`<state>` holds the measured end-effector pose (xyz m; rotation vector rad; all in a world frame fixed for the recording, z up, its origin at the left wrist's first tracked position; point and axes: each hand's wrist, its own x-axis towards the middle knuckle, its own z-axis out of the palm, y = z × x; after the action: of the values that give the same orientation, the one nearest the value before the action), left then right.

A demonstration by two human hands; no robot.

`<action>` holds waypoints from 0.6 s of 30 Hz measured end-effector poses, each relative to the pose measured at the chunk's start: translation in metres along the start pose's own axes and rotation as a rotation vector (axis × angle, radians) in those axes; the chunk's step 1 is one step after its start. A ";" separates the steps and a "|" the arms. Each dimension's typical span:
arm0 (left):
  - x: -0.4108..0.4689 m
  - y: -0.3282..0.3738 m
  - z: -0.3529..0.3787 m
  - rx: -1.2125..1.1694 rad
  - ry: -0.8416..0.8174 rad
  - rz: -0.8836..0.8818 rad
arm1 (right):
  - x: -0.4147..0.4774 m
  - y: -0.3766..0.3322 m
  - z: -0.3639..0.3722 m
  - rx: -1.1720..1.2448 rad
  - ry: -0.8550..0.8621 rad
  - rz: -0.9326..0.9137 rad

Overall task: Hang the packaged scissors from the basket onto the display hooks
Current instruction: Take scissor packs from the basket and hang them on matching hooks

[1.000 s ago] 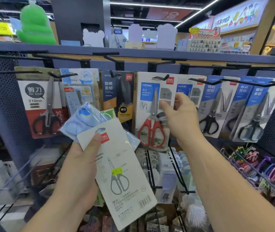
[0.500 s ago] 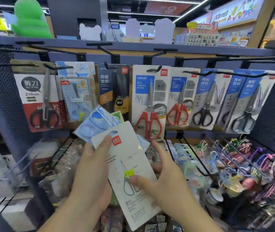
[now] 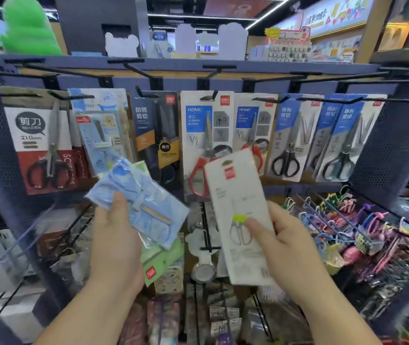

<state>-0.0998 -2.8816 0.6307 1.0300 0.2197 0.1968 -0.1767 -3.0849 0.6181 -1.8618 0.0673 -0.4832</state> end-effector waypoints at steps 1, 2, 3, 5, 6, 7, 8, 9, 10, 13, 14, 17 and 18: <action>-0.005 -0.002 0.002 0.011 -0.022 -0.007 | 0.002 0.000 0.001 -0.083 0.079 -0.096; -0.011 -0.005 0.003 0.022 -0.057 -0.025 | 0.004 0.002 0.003 -0.192 0.133 -0.195; -0.017 -0.009 0.005 0.066 -0.098 -0.033 | 0.007 0.004 0.009 -0.303 0.165 -0.286; -0.032 -0.019 0.008 0.091 -0.205 -0.052 | 0.010 0.009 0.028 -0.505 0.179 -0.402; -0.037 -0.022 0.008 0.081 -0.254 -0.054 | 0.009 0.012 0.039 -0.595 0.175 -0.438; -0.042 -0.025 0.008 0.091 -0.290 -0.040 | 0.006 0.014 0.051 -0.664 0.173 -0.461; -0.043 -0.027 0.009 0.094 -0.290 -0.010 | 0.001 0.016 0.060 -0.697 0.166 -0.472; -0.043 -0.028 0.011 0.076 -0.285 -0.007 | -0.003 0.018 0.066 -0.692 0.147 -0.468; -0.043 -0.026 0.011 0.033 -0.277 -0.031 | -0.007 0.019 0.068 -0.663 0.114 -0.453; -0.042 -0.022 0.009 -0.020 -0.302 -0.096 | -0.008 0.019 0.065 -0.412 0.041 -0.420; -0.042 -0.021 0.007 -0.027 -0.314 -0.108 | -0.006 0.018 0.062 -0.298 0.043 -0.403; -0.041 -0.018 0.004 -0.034 -0.359 -0.105 | 0.002 0.010 0.051 -0.121 0.114 -0.268; -0.041 -0.016 0.004 -0.031 -0.368 -0.106 | 0.005 0.005 0.046 -0.097 0.116 -0.179</action>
<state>-0.1369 -2.9036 0.6228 1.0018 -0.0627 -0.0857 -0.1546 -3.0473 0.6027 -1.9432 0.0013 -0.7231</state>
